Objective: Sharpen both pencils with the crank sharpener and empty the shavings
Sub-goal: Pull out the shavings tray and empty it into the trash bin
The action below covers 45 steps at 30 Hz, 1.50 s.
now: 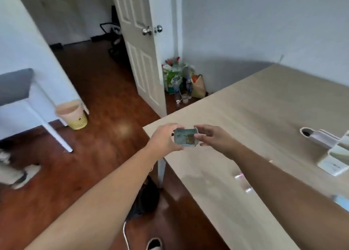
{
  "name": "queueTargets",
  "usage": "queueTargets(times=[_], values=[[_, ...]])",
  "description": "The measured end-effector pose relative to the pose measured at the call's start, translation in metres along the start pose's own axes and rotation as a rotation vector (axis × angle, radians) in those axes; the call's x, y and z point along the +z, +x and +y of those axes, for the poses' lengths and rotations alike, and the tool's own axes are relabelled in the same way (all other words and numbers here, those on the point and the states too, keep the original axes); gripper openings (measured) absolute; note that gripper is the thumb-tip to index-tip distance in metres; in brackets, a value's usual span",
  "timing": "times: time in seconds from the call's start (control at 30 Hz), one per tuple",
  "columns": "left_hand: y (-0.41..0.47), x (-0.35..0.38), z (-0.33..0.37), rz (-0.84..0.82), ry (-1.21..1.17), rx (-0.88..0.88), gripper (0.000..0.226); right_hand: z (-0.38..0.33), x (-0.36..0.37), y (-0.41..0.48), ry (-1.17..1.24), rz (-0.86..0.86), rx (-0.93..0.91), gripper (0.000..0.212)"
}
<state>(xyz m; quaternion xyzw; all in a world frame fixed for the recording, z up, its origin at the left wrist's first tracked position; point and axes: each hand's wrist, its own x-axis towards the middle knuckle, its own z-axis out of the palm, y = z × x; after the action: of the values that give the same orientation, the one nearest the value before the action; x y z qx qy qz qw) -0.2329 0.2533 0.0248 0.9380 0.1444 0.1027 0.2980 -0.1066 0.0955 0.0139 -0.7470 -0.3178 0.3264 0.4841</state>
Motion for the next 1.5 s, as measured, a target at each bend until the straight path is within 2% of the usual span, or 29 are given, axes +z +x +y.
queueTargets(times=[0.13,0.27,0.43,0.7,0.87,0.93,1.0,1.1,1.2,1.3,1.37,1.43,1.5], values=[[-0.044,-0.059,-0.094,0.131,-0.015,-0.113,0.058,-0.035,0.102,0.069,0.143,-0.220,0.065,0.032],[-0.068,-0.108,-0.185,0.123,-0.044,-0.241,0.057,-0.054,0.198,0.132,0.237,-0.407,0.136,0.030],[-0.091,-0.134,-0.282,0.093,-0.096,-0.351,0.054,-0.059,0.291,0.184,0.277,-0.526,0.263,0.031],[-0.108,-0.058,-0.391,-0.010,-0.294,-0.519,0.048,0.023,0.363,0.229,0.271,-0.587,0.579,0.032],[-0.121,0.021,-0.436,-0.068,-0.345,-0.616,0.057,0.102,0.392,0.245,0.227,-0.582,0.730,0.034],[-0.124,0.051,-0.452,-0.078,-0.325,-0.686,0.068,0.133,0.401,0.253,0.197,-0.518,0.742,0.034],[-0.130,0.083,-0.474,-0.075,-0.314,-0.788,0.077,0.166,0.410,0.266,0.114,-0.379,0.683,0.034],[-0.141,0.126,-0.506,-0.099,-0.332,-0.940,0.069,0.213,0.421,0.292,-0.407,-0.249,0.441,0.035],[-0.144,0.166,-0.536,-0.178,-0.442,-1.016,0.051,0.259,0.442,0.308,-0.825,-0.340,0.144,0.040],[-0.146,0.199,-0.555,-0.216,-0.554,-1.117,0.046,0.303,0.462,0.310,-1.140,-0.436,-0.184,0.042],[-0.148,0.215,-0.561,-0.200,-0.608,-1.177,0.049,0.323,0.467,0.312,-1.246,-0.470,-0.216,0.042],[-0.148,0.224,-0.563,-0.193,-0.662,-1.224,0.052,0.330,0.468,0.318,-1.235,-0.414,-0.192,0.039],[-0.146,0.228,-0.563,-0.203,-0.684,-1.265,0.058,0.335,0.467,0.323,-1.244,-0.432,-0.238,0.039]])
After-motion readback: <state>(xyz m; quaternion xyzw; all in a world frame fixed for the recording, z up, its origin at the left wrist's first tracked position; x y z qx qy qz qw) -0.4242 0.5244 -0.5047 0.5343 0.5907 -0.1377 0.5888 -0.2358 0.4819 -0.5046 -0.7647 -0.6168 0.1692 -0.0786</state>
